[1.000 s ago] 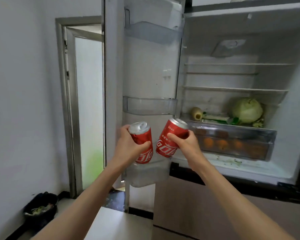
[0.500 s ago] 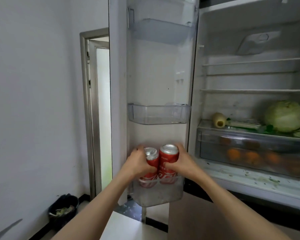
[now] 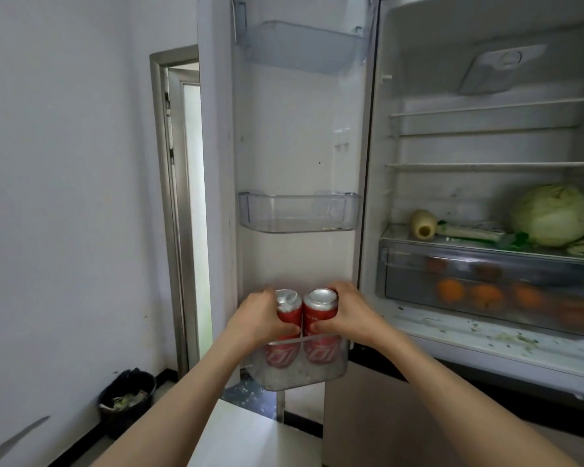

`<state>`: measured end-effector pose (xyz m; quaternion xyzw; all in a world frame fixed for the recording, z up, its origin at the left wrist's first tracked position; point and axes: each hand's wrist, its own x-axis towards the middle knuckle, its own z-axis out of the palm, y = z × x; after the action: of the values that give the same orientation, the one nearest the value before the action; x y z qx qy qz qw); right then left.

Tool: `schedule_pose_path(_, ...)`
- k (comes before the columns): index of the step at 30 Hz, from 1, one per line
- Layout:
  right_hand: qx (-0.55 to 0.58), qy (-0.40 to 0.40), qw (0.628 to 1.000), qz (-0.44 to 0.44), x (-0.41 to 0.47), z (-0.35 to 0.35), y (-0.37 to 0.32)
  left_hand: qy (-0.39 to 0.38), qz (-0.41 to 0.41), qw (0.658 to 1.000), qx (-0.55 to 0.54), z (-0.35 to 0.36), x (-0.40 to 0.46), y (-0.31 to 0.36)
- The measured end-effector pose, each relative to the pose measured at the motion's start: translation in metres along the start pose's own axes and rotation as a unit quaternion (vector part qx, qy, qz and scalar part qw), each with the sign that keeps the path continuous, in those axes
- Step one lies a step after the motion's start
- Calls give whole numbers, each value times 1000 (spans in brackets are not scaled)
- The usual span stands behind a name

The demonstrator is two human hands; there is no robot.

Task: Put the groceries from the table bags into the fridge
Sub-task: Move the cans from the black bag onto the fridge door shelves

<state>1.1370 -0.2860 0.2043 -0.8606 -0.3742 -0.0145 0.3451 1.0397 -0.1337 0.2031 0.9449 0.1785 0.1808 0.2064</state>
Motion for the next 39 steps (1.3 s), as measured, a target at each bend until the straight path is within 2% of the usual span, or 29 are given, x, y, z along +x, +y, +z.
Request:
schedule_pose_path(6, -22, 13, 999, -24, -10, 1, 4, 50, 14, 995, 89, 4, -10, 5)
schedule_pose_path(17, 1, 63, 998, -12, -31, 13, -2, 62, 70, 995, 33, -9, -43, 0)
schedule_pose_path(20, -48, 94, 994, -34, -44, 19, -19, 87, 118, 988, 52, -19, -65, -10)
schedule_pose_path(25, -165, 78, 977, -106, -76, 39, -88, 162, 177, 953, 186, -57, -107, -51)
schedule_pose_path(32, -165, 54, 959, -222, -121, 135, -207, 161, 64, 944, 279, -128, -217, -168)
schedule_pose_path(39, -121, -50, 952, -276, -181, 286, -328, 113, -109, 946, 285, -186, -375, -315)
